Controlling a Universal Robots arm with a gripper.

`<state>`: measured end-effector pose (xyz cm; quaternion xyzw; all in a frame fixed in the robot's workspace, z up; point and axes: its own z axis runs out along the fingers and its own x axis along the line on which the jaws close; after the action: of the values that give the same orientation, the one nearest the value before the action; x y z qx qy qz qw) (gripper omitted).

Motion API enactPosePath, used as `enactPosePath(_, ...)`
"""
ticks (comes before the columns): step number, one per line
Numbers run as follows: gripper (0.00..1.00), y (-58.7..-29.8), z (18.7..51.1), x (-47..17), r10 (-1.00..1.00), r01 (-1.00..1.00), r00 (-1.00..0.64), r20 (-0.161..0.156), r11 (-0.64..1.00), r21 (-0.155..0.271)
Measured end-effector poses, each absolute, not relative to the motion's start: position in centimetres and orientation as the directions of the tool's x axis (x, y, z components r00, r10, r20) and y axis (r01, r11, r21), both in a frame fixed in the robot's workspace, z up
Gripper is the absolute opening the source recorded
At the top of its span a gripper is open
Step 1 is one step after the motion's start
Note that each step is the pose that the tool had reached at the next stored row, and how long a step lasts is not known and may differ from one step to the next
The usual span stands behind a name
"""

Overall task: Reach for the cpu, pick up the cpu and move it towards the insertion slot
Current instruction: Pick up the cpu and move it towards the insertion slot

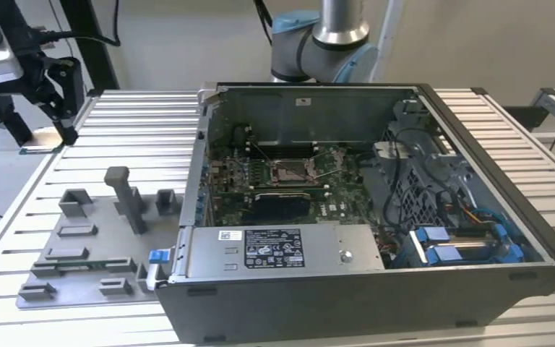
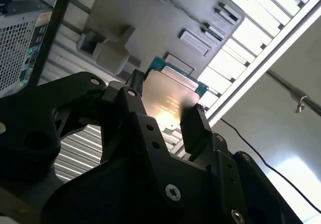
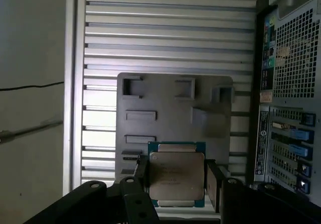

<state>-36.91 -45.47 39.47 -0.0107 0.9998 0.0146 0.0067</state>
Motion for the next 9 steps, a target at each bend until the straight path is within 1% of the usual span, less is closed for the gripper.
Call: enactPosePath(9, 0.0, -45.5, 39.5, -33.2, -0.021, -0.022, -1.0, -0.014, 0.999, 0.029)
